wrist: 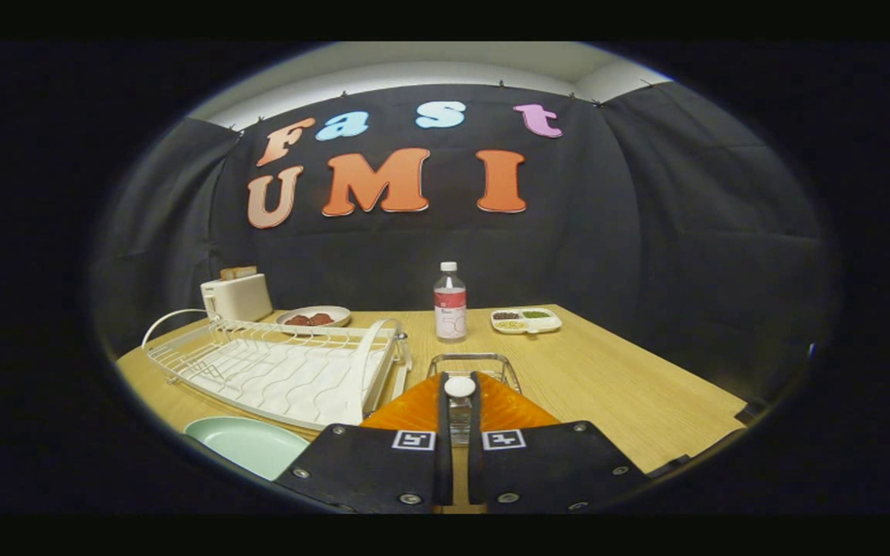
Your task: Take the plate from the dish rack, then take the spoon from the basket and place it into the plate.
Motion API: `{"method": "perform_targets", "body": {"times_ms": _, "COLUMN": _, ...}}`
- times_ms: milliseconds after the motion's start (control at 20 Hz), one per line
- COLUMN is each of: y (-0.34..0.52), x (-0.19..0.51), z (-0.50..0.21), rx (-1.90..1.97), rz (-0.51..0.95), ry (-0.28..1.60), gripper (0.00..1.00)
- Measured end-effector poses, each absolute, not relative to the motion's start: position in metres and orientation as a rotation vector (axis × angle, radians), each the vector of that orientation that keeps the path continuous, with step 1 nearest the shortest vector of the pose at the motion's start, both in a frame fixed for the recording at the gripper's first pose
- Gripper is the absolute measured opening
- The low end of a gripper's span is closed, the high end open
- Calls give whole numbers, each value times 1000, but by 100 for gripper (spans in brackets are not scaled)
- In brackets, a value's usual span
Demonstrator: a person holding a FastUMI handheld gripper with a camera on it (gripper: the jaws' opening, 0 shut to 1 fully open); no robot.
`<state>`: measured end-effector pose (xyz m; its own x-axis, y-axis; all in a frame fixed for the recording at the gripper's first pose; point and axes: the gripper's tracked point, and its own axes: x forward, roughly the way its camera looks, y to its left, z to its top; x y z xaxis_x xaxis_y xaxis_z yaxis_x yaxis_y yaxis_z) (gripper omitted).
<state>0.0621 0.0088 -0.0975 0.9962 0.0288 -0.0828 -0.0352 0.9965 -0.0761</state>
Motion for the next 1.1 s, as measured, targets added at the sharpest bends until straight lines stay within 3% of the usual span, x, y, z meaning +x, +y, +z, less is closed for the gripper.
{"method": "perform_targets", "body": {"times_ms": 550, "y": -1, "x": 26, "z": -42, "rx": -127, "rz": -20, "ry": -10, "gripper": 9}}
{"method": "perform_targets", "body": {"times_ms": 1100, "y": 37, "x": -46, "z": 8, "rx": -124, "rz": 41, "ry": -120, "gripper": 8}}
